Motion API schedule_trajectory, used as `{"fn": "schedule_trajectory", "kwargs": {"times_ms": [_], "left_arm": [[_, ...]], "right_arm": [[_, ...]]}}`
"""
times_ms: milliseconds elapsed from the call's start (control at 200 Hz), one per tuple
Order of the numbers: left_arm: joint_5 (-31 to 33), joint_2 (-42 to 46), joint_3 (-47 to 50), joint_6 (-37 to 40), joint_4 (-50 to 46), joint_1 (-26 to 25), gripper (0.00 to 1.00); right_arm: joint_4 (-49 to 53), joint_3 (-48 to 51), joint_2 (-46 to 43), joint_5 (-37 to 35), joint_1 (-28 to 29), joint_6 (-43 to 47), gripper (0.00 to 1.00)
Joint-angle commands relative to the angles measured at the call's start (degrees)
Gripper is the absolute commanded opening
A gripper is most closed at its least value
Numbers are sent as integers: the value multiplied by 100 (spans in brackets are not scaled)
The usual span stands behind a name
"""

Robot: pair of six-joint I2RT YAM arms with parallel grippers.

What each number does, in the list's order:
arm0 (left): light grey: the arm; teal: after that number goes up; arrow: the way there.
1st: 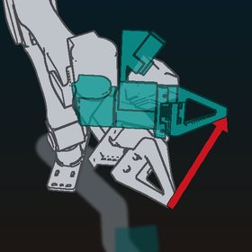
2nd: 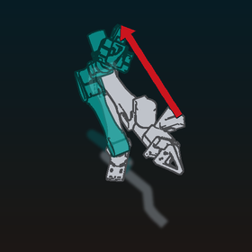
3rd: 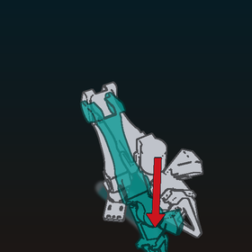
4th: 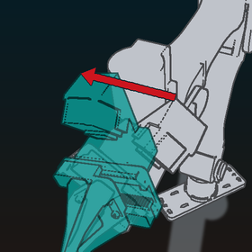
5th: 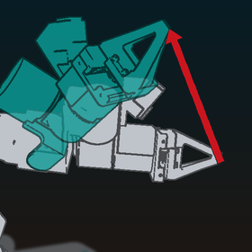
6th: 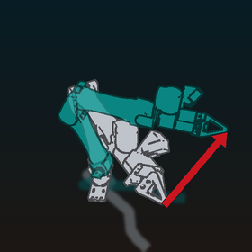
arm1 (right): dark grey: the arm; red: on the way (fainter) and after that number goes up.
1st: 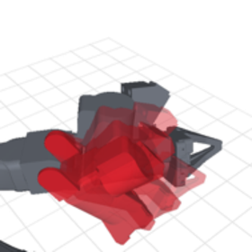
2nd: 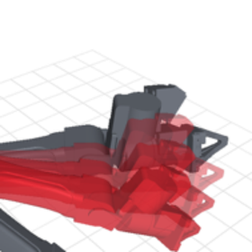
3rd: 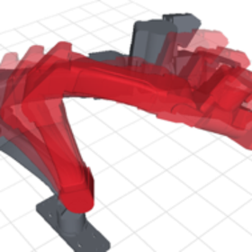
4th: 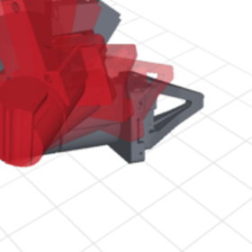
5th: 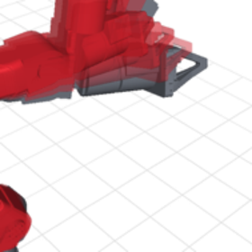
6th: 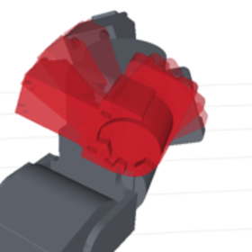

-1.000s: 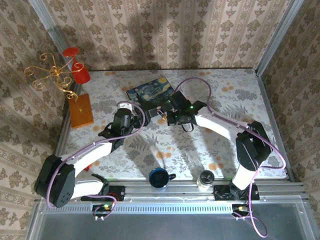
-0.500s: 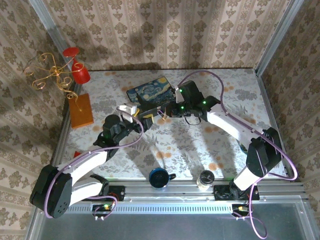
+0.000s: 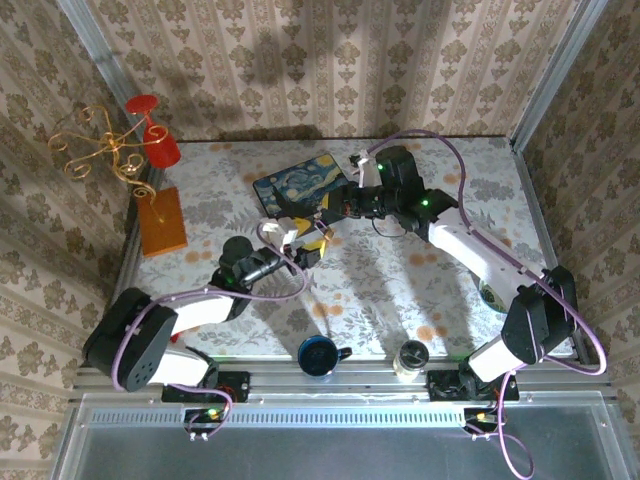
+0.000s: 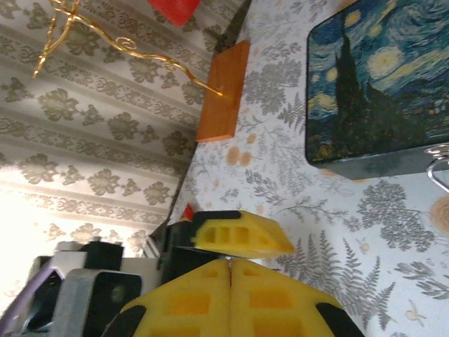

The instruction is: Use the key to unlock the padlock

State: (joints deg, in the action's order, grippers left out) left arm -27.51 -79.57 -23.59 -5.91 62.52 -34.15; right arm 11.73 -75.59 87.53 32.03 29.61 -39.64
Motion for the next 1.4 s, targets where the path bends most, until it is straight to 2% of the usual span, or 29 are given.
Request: {"fn": "schedule_trajectory", "kwargs": {"times_ms": [0,250,475,680,780,885,1056,1191,1396], "left_arm": [[-299,-313,-261,241,921,-38,60],[-12,-602,-527,969,1017,-219,57],[183,-656,-655,1026,1017,-223,55],[369,-677,-655,969,1021,-214,39],[395,-666,-646,937,1025,-210,38],[413,-654,-655,908,1028,-198,30],[430,-628,-655,845,1025,-180,23],[437,-611,-646,811,1025,-169,21],[422,-599,-633,776,1016,-171,12]], "right_arm": [[-200,113,-191,288,-11,-210,0],[-243,200,-288,275,-16,-253,0],[-416,273,-263,351,-8,-369,0],[-467,291,-236,400,-8,-404,0],[-461,291,-236,401,-7,-395,0],[-450,306,-228,385,-7,-396,0],[-450,321,-219,374,-7,-387,0],[-429,326,-218,352,-7,-378,0],[-409,326,-210,325,-3,-371,0]]}}
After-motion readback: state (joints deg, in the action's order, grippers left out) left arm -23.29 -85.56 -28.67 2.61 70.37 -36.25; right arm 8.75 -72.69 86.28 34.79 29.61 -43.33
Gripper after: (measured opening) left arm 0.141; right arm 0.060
